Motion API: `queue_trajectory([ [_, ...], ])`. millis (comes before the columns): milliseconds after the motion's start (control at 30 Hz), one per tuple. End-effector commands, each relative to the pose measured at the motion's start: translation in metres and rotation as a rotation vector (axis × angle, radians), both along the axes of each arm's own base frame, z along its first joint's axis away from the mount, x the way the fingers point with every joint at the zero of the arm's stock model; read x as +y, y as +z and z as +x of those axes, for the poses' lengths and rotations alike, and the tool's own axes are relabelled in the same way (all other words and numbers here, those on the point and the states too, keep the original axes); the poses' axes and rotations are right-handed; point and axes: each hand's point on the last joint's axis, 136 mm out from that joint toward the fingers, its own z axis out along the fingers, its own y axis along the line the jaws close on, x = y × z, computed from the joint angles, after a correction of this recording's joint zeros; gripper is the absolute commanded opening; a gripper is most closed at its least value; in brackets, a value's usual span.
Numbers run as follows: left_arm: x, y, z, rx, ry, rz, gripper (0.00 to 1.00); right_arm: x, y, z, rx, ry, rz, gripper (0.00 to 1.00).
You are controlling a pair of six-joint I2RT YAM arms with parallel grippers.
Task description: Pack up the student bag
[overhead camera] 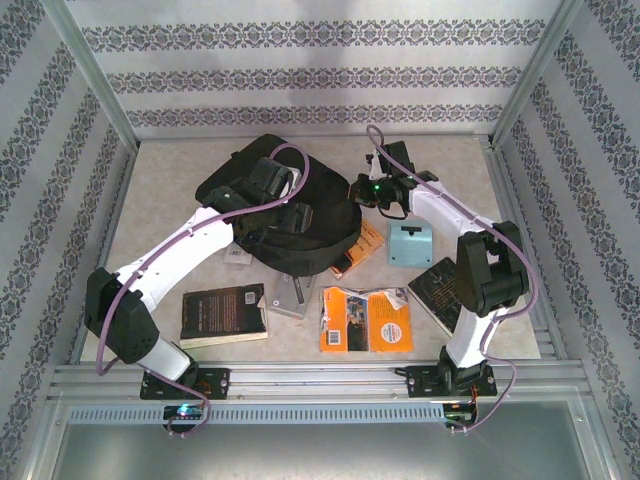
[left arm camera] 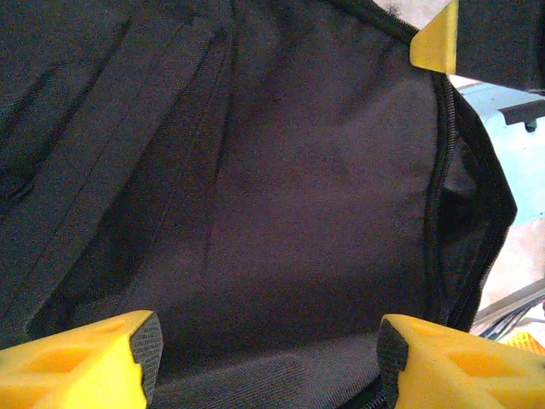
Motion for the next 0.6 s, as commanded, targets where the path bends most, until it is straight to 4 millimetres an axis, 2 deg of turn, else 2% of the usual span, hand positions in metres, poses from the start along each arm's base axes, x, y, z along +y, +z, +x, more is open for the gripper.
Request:
queue_trajectory([
  [0,0.007,0.006,0.004,-0.034,0.013,0.009,0.69,0.014,0.014,-0.003,-0.006,0.046,0.039,0.00],
  [167,0.001,0.005,0.006,-0.021,-0.007,-0.007,0.70,0.023,0.051,-0.004,-0.019,0.016,0.168,0.00],
  [300,-0.006,0.011,0.008,-0.015,-0.017,-0.031,0.76,0.034,0.074,-0.002,0.072,-0.058,0.348,0.00],
  [467,-0.016,0.022,0.008,-0.030,-0.052,-0.007,0.88,0.035,0.084,-0.001,0.213,-0.228,0.474,0.00],
  [567,-0.021,0.020,0.009,-0.018,-0.068,0.027,0.91,0.037,0.091,-0.001,0.265,-0.291,0.550,0.00],
])
